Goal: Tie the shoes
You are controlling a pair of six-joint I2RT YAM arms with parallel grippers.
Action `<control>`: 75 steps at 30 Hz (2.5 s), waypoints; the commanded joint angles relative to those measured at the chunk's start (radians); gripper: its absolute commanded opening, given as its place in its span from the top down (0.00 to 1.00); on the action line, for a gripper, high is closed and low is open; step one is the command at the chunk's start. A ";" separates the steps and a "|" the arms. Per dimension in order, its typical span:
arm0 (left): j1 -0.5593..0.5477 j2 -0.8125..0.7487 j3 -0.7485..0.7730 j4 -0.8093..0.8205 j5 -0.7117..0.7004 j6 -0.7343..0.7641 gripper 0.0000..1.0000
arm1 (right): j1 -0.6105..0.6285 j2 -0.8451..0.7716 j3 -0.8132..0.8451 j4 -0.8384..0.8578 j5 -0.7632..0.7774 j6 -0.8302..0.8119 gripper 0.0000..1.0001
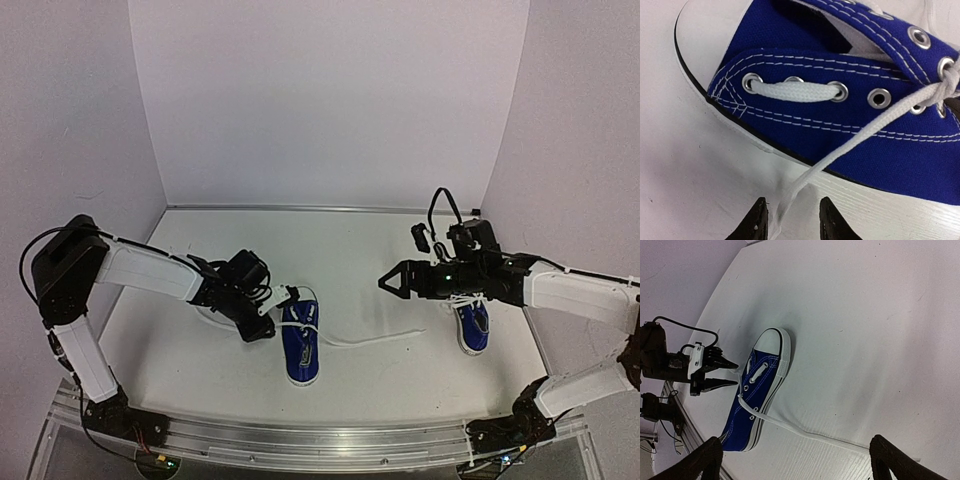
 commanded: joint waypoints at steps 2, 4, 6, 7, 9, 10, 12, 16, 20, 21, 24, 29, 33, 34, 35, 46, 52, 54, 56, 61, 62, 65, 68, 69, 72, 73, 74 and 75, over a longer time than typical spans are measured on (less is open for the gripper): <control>-0.002 0.037 0.070 0.006 -0.019 0.022 0.70 | -0.003 -0.005 -0.008 0.032 -0.008 0.005 0.02; -0.002 0.042 0.073 0.006 -0.027 0.020 0.75 | -0.003 -0.006 -0.009 0.029 -0.006 0.005 0.02; -0.002 0.037 0.070 0.010 -0.038 0.012 0.85 | -0.003 -0.006 -0.009 0.025 -0.003 0.007 0.02; -0.002 0.026 0.067 0.013 -0.037 0.005 0.90 | -0.003 -0.006 -0.010 0.021 -0.001 0.007 0.02; -0.002 -0.009 0.051 0.023 -0.022 -0.010 0.99 | -0.003 -0.005 -0.013 0.013 0.002 0.008 0.03; -0.003 -0.038 0.039 0.034 -0.005 -0.019 1.00 | -0.003 -0.002 -0.015 0.010 0.002 0.008 0.04; -0.003 -0.096 0.015 0.065 0.038 -0.043 1.00 | -0.003 0.004 -0.019 0.002 -0.001 0.005 0.06; -0.013 -0.187 -0.024 0.155 0.136 -0.104 1.00 | -0.002 0.017 -0.024 -0.038 0.001 -0.008 0.10; -0.024 -0.213 -0.035 0.208 0.181 -0.135 1.00 | -0.003 0.038 -0.017 -0.110 0.027 -0.028 0.14; -0.024 -0.209 -0.034 0.215 0.190 -0.137 1.00 | -0.003 0.050 -0.009 -0.135 0.035 -0.034 0.17; -0.031 -0.187 -0.024 0.221 0.202 -0.140 1.00 | -0.002 0.098 0.010 -0.216 0.055 -0.053 0.23; -0.049 -0.164 -0.020 0.248 0.212 -0.137 1.00 | -0.001 0.160 -0.004 -0.260 0.056 -0.013 0.28; -0.061 -0.146 -0.011 0.254 0.211 -0.132 1.00 | 0.002 0.173 -0.041 -0.247 0.051 0.054 0.31; -0.064 -0.143 -0.010 0.254 0.210 -0.131 1.00 | 0.004 0.173 -0.048 -0.240 0.049 0.067 0.31; -0.067 -0.139 -0.009 0.255 0.209 -0.129 1.00 | 0.006 0.176 -0.053 -0.233 0.049 0.079 0.31; -0.093 -0.126 -0.004 0.279 0.203 -0.109 1.00 | 0.012 0.407 0.009 -0.113 0.073 0.110 0.32; -0.113 -0.144 -0.021 0.307 0.187 -0.095 1.00 | 0.016 0.535 0.131 -0.098 0.084 0.093 0.34; -0.113 -0.151 -0.025 0.311 0.181 -0.093 1.00 | 0.020 0.564 0.156 -0.100 0.101 0.085 0.37; -0.115 -0.157 -0.029 0.314 0.179 -0.090 1.00 | 0.024 0.592 0.176 -0.103 0.131 0.077 0.42; -0.119 -0.165 -0.035 0.320 0.174 -0.083 1.00 | 0.066 0.662 0.228 -0.155 0.223 0.051 0.51; -0.119 -0.166 -0.036 0.320 0.173 -0.082 1.00 | 0.082 0.675 0.239 -0.172 0.243 0.045 0.54; -0.121 -0.169 -0.037 0.319 0.170 -0.072 1.00 | 0.114 0.702 0.259 -0.212 0.303 0.033 0.63; -0.124 -0.174 -0.056 0.342 0.178 -0.055 1.00 | 0.117 0.705 0.255 -0.216 0.320 0.031 0.84; -0.124 -0.178 -0.067 0.358 0.184 -0.048 1.00 | 0.116 0.699 0.254 -0.215 0.325 0.030 0.92; -0.127 -0.191 -0.102 0.420 0.191 -0.029 1.00 | 0.113 0.656 0.269 -0.197 0.314 0.019 1.00; -0.128 -0.197 -0.119 0.446 0.195 -0.019 1.00 | 0.112 0.630 0.279 -0.181 0.306 0.013 1.00; -0.129 -0.204 -0.138 0.475 0.197 -0.010 1.00 | 0.111 0.603 0.289 -0.164 0.294 0.007 1.00; -0.130 -0.209 -0.152 0.506 0.198 -0.002 1.00 | 0.110 0.586 0.311 -0.152 0.280 0.000 1.00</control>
